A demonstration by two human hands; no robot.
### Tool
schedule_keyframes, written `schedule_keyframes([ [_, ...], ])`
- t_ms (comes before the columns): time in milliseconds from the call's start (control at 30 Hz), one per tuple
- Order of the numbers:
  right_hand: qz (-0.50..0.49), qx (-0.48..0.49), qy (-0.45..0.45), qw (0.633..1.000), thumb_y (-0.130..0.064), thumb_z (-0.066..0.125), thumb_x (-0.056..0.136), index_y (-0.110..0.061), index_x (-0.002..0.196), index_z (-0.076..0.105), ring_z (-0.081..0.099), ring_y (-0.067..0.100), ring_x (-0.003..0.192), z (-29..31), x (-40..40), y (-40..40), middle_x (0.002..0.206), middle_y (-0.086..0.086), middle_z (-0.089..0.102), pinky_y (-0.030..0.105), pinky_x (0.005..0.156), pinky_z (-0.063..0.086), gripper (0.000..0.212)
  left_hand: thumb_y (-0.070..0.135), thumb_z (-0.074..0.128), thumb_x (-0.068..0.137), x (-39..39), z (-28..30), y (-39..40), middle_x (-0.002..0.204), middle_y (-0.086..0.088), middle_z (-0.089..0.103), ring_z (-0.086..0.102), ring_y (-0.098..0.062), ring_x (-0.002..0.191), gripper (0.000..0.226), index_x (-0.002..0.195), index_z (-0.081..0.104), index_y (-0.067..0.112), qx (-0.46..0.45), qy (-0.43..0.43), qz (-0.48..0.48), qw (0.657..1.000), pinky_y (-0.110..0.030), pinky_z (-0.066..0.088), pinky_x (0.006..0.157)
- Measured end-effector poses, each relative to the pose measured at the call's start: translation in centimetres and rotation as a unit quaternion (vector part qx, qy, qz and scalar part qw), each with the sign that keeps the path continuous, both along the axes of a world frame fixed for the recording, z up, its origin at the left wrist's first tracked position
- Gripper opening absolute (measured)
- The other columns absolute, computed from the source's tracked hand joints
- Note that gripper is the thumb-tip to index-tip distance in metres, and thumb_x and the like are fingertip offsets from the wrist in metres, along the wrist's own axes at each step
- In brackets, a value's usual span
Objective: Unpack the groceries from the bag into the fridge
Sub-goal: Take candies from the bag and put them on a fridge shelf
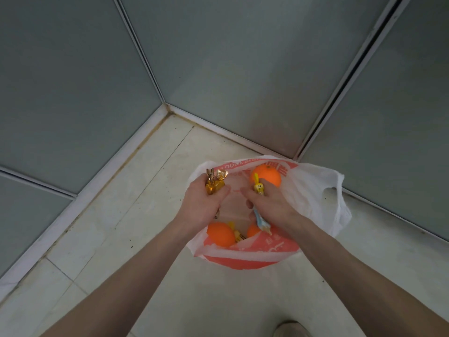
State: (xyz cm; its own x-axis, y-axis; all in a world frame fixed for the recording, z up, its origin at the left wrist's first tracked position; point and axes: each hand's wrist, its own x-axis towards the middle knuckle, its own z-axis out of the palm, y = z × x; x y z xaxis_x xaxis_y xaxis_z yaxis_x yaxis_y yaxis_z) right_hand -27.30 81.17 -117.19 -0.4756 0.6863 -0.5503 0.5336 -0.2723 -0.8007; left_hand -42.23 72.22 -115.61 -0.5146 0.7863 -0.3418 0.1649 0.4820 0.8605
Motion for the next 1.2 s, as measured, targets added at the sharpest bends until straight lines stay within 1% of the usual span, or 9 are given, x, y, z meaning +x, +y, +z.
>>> schedule_keyframes([
  [167,0.238,0.208,-0.224,0.922,-0.036,0.074,0.075,-0.037,0.088,0.046,0.067,0.02,0.086,0.0,-1.1,-0.7,0.086,-0.011,0.059,0.039,0.071,0.057,0.032,0.028,0.069,0.097,-0.1,-0.3,-0.1,0.081,0.006,0.066,0.063,-0.013,0.07,0.013,0.107,0.063,0.025,-0.009,0.008,-0.012,1.0,-0.031,0.051,0.064],
  [267,0.323,0.283,-0.282,0.858,-0.025,0.064,0.085,-0.042,0.115,0.05,0.066,0.028,0.105,0.7,-2.0,-1.8,0.098,-0.006,0.059,0.041,0.082,0.057,0.038,0.028,0.068,0.096,0.0,-0.2,-0.1,0.088,0.002,0.068,0.065,-0.017,0.075,0.014,0.108,0.063,0.022,-0.018,0.016,-0.014,1.0,-0.033,0.054,0.066],
  [333,0.386,0.327,-0.304,0.807,-0.016,0.059,0.095,-0.028,0.135,0.051,0.063,0.027,0.119,0.9,-2.8,-2.5,0.121,0.001,0.064,0.039,0.086,0.051,0.042,0.027,0.068,0.095,0.1,-0.1,-0.1,0.094,0.0,0.071,0.069,-0.019,0.084,0.015,0.108,0.064,0.021,-0.022,0.022,-0.007,1.0,-0.036,0.057,0.074],
  [600,0.471,0.348,-0.382,0.715,-0.012,0.055,0.1,-0.018,0.126,0.061,0.066,0.024,0.11,-0.5,-4.4,-5.0,0.119,0.002,0.067,0.033,0.079,0.044,0.027,0.029,0.068,0.095,0.1,0.3,-0.5,0.092,0.003,0.07,0.067,-0.016,0.084,0.011,0.104,0.064,0.024,-0.019,0.021,0.006,1.0,-0.035,0.056,0.076],
  [800,0.39,0.325,-0.343,0.79,-0.022,0.06,0.097,-0.017,0.125,0.06,0.064,0.027,0.117,-0.2,-3.3,-4.2,0.124,0.005,0.065,0.035,0.088,0.048,0.028,0.027,0.068,0.095,0.0,0.7,-0.9,0.09,-0.008,0.071,0.066,-0.02,0.072,0.013,0.106,0.063,0.022,-0.019,0.018,0.003,1.0,-0.042,0.058,0.068],
  [933,0.26,0.208,-0.263,0.905,-0.041,0.066,0.092,-0.022,0.103,0.067,0.064,0.014,0.084,0.6,-1.5,-2.2,0.091,-0.005,0.067,0.02,0.063,0.044,0.022,0.03,0.069,0.093,-0.1,0.6,-1.2,0.094,-0.013,0.073,0.07,-0.03,0.083,0.018,0.102,0.062,0.015,-0.026,0.031,0.022,0.999,-0.049,0.059,0.075],
  [1033,0.117,0.033,-0.128,0.984,-0.047,0.071,0.086,-0.02,0.085,0.075,0.072,0.019,0.076,0.0,-0.5,-0.8,0.078,-0.001,0.076,0.041,0.081,0.06,0.028,0.026,0.07,0.094,0.0,0.6,-1.2,0.087,-0.012,0.072,0.064,-0.02,0.068,0.017,0.099,0.061,0.011,-0.019,0.02,0.039,0.999,-0.037,0.058,0.065],
  [1133,0.019,-0.099,-0.004,0.995,-0.032,0.07,0.094,-0.005,0.099,0.076,0.077,0.029,0.088,0.8,0.0,-0.4,0.093,0.007,0.081,0.045,0.088,0.062,0.028,0.025,0.071,0.093,0.2,1.0,-1.1,0.082,-0.007,0.07,0.064,-0.016,0.068,0.014,0.1,0.065,0.015,-0.012,0.005,0.041,0.999,-0.042,0.06,0.071],
  [1200,-0.036,-0.174,0.047,0.983,-0.03,0.068,0.096,-0.004,0.099,0.073,0.07,0.022,0.06,2.3,-0.1,-0.4,0.089,0.005,0.08,0.03,0.058,0.059,0.027,0.023,0.071,0.094,0.5,2.1,-1.0,0.086,-0.008,0.072,0.067,-0.011,0.067,0.012,0.103,0.067,0.016,-0.015,-0.023,0.042,0.999,-0.034,0.06,0.066],
])
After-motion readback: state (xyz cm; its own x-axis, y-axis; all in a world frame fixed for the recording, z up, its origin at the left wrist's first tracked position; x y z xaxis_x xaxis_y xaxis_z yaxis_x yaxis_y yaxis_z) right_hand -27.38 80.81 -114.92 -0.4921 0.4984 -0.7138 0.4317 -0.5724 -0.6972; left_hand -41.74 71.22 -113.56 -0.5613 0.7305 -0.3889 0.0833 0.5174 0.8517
